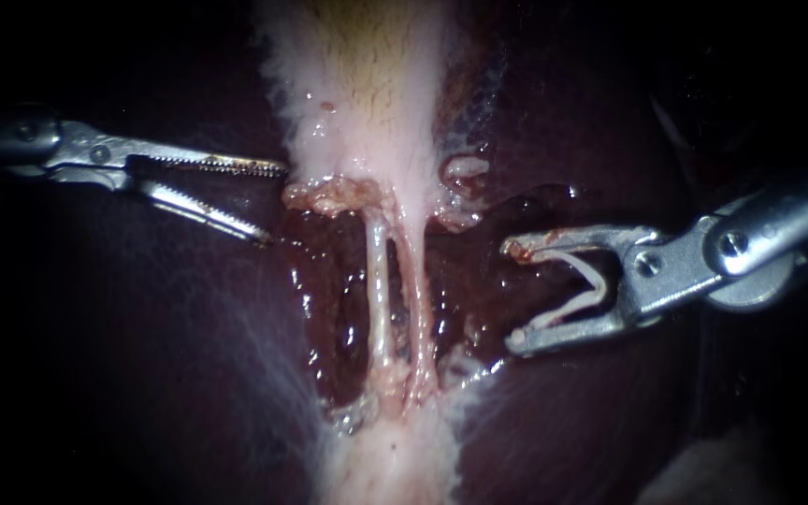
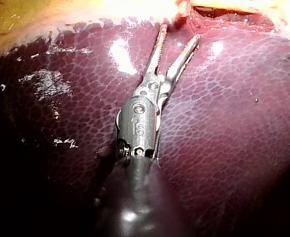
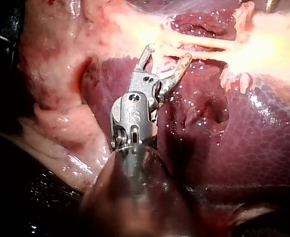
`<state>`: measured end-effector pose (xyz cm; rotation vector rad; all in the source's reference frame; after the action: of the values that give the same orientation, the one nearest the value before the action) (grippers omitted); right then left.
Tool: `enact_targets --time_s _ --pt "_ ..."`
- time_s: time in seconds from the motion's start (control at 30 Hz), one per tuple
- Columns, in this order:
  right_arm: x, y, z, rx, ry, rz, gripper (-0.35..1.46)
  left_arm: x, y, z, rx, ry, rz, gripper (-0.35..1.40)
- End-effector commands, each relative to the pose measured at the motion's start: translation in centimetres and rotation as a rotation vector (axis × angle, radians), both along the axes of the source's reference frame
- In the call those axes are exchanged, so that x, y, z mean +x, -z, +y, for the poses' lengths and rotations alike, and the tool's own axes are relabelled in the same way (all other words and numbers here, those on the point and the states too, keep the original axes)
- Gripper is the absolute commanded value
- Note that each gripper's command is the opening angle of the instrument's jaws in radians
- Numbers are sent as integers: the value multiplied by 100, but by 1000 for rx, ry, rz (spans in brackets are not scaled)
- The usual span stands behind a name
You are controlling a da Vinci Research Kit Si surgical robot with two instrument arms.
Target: Grabbing gallbladder
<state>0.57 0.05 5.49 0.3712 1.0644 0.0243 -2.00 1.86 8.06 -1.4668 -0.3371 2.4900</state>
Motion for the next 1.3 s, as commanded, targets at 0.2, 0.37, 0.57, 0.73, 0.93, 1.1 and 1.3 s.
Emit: enact_targets --time_s 0.2,0.37,0.57,0.73,0.93,1.1,1.3 --pt "0 0 0 0 0 0 49 0 6 -3 1 1 0 52" --pt "0 0 0 0 1 0 49 2 21 -5 6 0 1 66" --pt "0 0 0 0 1 0 49 5 46 -8 10 13 -20 79" --pt "0 0 0 0 1 0 49 2 67 -2 12 38 -53 76" --pt "0 0 0 0 1 0 49 -8 76 5 11 59 -61 61" --pt "0 0 0 0 0 0 49 -26 75 8 9 72 -60 54" --pt "1 1 0 0 0 0 49 -46 71 6 5 83 -52 46"
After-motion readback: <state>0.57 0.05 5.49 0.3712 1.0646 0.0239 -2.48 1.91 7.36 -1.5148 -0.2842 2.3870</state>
